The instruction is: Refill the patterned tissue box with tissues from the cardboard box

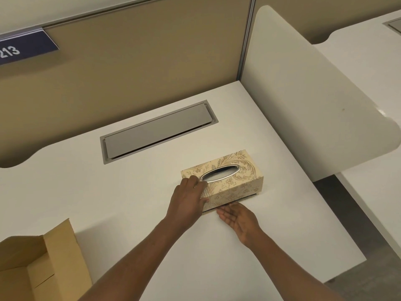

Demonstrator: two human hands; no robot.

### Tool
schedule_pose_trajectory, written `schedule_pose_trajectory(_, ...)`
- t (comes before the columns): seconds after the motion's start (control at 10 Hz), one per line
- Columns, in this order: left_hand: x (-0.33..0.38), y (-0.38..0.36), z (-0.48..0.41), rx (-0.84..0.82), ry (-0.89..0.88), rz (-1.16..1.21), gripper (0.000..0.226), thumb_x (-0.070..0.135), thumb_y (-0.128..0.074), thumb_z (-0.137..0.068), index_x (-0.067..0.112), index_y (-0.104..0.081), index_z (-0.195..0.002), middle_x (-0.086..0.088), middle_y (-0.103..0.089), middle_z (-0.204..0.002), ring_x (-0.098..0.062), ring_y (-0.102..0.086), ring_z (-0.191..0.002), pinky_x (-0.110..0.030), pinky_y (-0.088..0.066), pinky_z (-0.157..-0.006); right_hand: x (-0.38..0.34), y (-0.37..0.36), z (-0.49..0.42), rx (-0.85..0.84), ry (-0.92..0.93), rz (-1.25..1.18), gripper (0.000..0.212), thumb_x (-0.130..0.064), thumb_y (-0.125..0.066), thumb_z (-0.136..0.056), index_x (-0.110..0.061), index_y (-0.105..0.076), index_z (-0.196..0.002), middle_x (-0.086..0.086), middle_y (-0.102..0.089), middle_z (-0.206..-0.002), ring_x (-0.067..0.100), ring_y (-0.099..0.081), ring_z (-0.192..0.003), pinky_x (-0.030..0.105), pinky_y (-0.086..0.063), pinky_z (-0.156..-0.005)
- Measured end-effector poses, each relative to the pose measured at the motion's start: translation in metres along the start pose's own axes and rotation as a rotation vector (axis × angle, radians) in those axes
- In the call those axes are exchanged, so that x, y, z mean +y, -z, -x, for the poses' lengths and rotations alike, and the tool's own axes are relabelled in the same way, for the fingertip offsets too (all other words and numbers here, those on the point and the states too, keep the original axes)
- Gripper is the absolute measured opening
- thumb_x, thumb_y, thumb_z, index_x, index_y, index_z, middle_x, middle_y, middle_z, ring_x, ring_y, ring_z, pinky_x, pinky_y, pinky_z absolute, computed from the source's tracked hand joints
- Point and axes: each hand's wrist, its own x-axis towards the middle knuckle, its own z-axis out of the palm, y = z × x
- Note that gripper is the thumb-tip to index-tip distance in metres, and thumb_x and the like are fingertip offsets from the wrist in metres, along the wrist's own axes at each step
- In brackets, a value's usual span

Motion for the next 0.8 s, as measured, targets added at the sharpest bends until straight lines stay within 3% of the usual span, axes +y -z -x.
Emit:
schedule_pose_trajectory(0.3,0.006,-0.023,0.018,-0.074,-0.041,-0.113,0.046,0.028,-0.082,-0.072,0.018,-0.064,-0.113,-0.006,-0.06,-0.115,-0.029,-0.057,-0.097,-0.038,-0.052,-0.071,0.003,0.008,0.004,0.093,0.039,0.413,0.017,-0.019,-0.058,-0.097,-0.008,-0.067,-0.107,0.016,-0.074,-0.096,0.028,-0.071,-0.08,0.033,-0.058,-0.065)
schedule_pose_trajectory(0.6,0.004,-0.024,0.025,-0.031,-0.064,-0.109,0.046,0.035,-0.072,-0.079,0.019,-0.06,-0.12,-0.004,-0.057,-0.119,-0.028,-0.054,-0.101,-0.039,-0.052,-0.075,0.003,0.008,0.013,0.079,0.07,0.486,0.014,-0.022,-0.061,-0.096,-0.012,-0.067,-0.104,0.012,-0.074,-0.092,0.024,-0.07,-0.078,0.032,-0.057,-0.067)
schedule_pose_trajectory(0.8,-0.011,-0.025,0.053,0.139,0.102,-0.022,0.052,0.047,-0.061,-0.085,0.014,-0.059,-0.125,-0.006,-0.058,-0.117,-0.026,-0.056,-0.102,-0.039,-0.053,-0.079,0.012,0.002,0.027,0.054,0.126,0.624,0.017,-0.024,-0.06,-0.095,-0.011,-0.068,-0.101,0.01,-0.074,-0.089,0.02,-0.068,-0.071,0.034,-0.056,-0.07)
